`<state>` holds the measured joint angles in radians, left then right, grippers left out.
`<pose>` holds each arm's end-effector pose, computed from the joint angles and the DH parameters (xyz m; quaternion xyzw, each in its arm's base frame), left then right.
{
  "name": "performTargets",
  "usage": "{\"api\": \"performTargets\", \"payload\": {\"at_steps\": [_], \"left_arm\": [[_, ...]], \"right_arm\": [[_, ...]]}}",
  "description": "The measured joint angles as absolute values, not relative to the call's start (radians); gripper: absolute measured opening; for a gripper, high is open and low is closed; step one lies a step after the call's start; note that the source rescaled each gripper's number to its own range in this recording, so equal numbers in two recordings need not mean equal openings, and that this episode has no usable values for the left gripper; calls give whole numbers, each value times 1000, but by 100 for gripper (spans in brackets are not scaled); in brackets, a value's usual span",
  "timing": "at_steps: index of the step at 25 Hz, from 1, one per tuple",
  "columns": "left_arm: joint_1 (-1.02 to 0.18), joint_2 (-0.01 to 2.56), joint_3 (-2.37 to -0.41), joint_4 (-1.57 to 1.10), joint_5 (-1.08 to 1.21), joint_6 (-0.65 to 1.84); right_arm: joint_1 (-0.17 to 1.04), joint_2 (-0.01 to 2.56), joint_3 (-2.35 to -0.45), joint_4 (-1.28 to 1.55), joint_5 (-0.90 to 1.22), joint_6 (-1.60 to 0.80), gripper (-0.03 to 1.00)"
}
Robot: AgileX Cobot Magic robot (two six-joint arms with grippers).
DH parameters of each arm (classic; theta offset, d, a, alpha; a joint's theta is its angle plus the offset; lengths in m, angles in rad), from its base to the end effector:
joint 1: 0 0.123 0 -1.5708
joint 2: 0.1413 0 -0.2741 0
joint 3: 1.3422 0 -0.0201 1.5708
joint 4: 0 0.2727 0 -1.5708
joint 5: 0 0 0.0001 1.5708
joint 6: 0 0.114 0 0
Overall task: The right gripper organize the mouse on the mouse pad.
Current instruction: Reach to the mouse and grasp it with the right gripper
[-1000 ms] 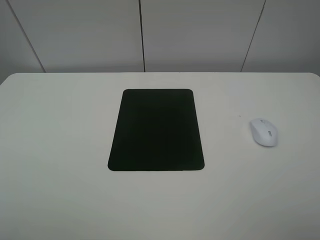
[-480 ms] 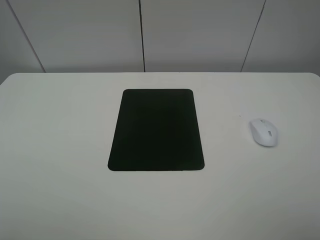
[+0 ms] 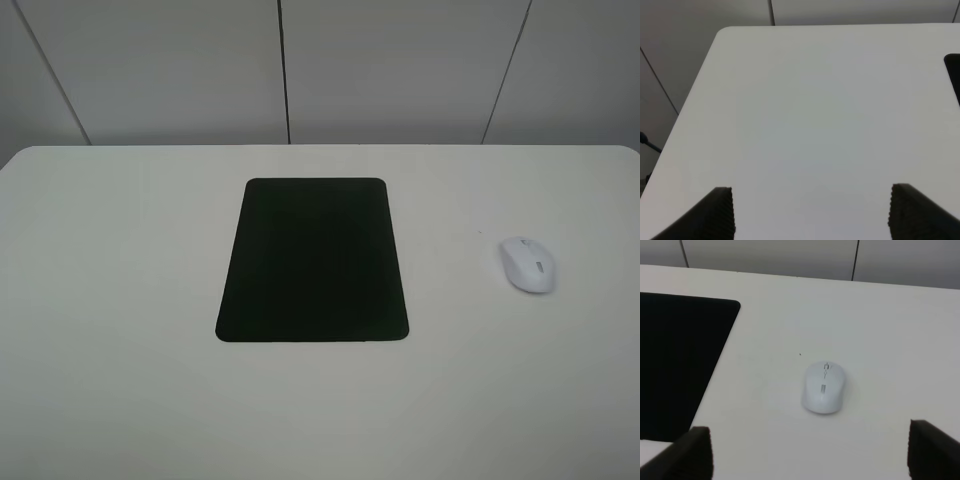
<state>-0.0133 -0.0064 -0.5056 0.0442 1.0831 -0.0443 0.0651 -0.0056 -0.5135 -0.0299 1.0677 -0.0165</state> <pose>0.0431 0.0039 0.2772 -0.0145 0.8556 0.0072 0.5174 0.0432 -0.0002 0.2812 -0.0339 0.8493 -0.0021 0.5269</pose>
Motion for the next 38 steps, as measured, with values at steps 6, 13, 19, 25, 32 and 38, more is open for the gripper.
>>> {"api": "performTargets", "payload": {"at_steps": [6,13,19,25,32,38], "left_arm": [[-13,-6,-506,44,1083,-44],[-13,-6,-506,44,1083,-44],[-13,-6,-506,44,1083,-44],[-13,-6,-506,44,1083,-44],[-13,-6,-506,44,1083,-44],[-13,-6,-506,44,1083,-44]], "right_arm": [[65,-6,-513,-30,1068,-16,76],[65,-6,-513,-30,1068,-16,76],[65,-6,-513,-30,1068,-16,76],[65,-6,-513,-30,1068,-16,76],[65,-6,-513,-26,1068,-16,76],[49,116,-540,-58,1019,-16,76]]}}
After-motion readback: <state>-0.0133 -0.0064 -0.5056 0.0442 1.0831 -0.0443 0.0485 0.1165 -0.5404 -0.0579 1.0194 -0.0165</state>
